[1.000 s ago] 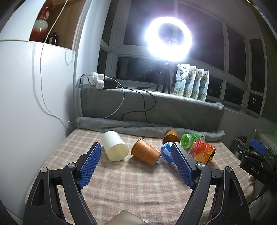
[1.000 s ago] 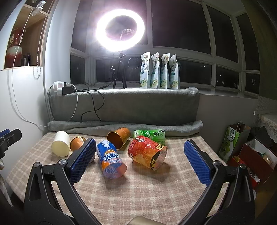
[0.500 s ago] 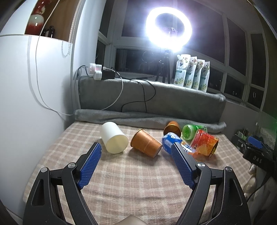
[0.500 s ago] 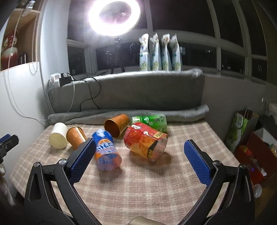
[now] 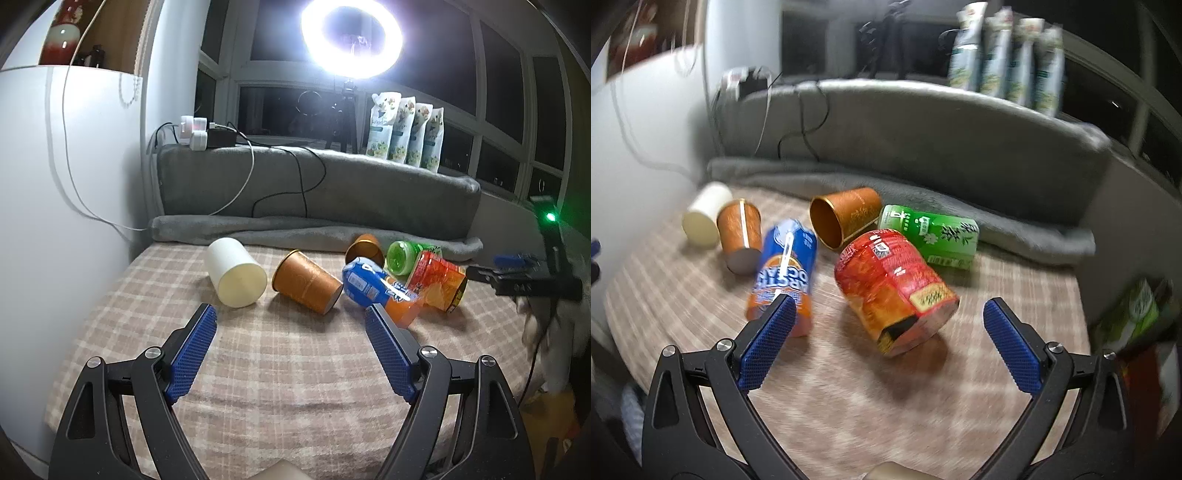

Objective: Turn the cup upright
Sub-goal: 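Move the right tool to the lying red snack jar and close on it, then lift the red snack jar with the right tool off the bed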

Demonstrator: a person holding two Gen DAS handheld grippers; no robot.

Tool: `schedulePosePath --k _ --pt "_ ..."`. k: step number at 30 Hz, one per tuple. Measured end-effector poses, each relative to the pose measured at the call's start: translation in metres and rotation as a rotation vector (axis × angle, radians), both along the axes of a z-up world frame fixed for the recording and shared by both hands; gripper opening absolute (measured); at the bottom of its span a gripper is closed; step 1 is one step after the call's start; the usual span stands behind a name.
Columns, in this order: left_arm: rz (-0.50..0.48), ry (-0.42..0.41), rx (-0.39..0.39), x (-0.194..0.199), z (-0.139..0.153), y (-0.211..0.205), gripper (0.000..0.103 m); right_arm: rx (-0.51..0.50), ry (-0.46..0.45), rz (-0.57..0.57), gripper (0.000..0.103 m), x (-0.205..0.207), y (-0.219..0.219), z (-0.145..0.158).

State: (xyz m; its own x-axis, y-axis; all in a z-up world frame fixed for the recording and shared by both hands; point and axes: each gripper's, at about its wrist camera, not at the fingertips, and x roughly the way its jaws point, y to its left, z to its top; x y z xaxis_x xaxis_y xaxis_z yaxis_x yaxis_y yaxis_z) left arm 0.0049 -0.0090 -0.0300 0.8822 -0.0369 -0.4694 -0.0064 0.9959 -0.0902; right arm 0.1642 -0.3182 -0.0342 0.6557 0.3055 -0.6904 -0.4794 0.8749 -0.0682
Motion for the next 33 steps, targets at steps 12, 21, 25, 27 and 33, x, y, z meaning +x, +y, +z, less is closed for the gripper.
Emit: schedulePosePath --k 12,21,25,27,33 --pt "0.028 0.028 0.003 -0.001 -0.005 0.004 0.082 -0.2 0.157 0.196 0.103 0.061 0.038 -0.025" --pt "0.051 0.055 0.004 -0.002 -0.009 0.009 0.082 -0.279 0.246 0.251 0.095 0.087 0.054 -0.05" --pt "0.047 0.079 0.001 0.001 -0.014 0.01 0.082 -0.288 0.25 0.264 0.088 0.09 0.055 -0.055" --pt "0.042 0.087 0.005 0.001 -0.015 0.008 0.082 -0.287 0.246 0.264 0.088 0.09 0.055 -0.056" --pt "0.025 0.099 0.002 0.005 -0.018 0.005 0.082 -0.28 0.23 0.263 0.087 0.08 0.049 -0.05"
